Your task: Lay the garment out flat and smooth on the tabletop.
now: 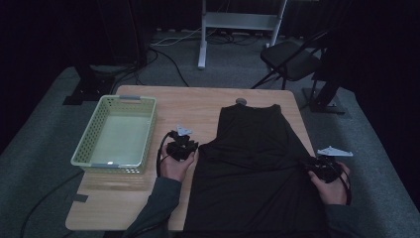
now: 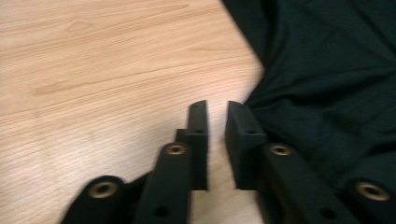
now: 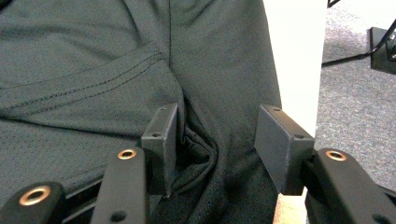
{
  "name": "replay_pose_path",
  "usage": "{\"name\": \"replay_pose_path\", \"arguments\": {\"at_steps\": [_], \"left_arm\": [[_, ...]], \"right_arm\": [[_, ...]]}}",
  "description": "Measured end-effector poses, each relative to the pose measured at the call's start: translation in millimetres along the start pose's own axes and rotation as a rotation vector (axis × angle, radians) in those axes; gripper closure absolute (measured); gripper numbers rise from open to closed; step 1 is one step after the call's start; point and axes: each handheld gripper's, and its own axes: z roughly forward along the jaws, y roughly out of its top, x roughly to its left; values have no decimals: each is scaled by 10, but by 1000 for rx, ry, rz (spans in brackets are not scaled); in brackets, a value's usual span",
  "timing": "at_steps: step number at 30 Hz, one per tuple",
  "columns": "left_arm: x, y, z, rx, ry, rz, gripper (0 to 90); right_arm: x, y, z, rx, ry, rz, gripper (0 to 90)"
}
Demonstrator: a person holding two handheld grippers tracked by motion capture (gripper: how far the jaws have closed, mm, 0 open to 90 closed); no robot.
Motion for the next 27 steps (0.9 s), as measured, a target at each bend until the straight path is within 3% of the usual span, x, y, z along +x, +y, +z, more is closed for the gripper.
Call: {"name": "replay_pose_path", "arguments": {"at_steps": [3, 7, 11, 19, 27], "left_arm": [[-109, -7, -17, -11, -51, 1, 683], [-218, -50, -30, -6, -76, 13, 616], [-294, -104, -31, -7, -81, 6, 574], [-378, -175, 95, 45, -64, 7, 549], [-374, -189, 88, 56, -37, 24, 848]], "right_arm": [[4, -11, -2, -6, -2, 4, 496], [7, -26, -3, -16, -5, 7, 496], [12, -26, -3, -16, -8, 10, 495], [19, -27, -4, -17, -13, 12, 496], [22, -28, -4, -18, -15, 12, 495]]}}
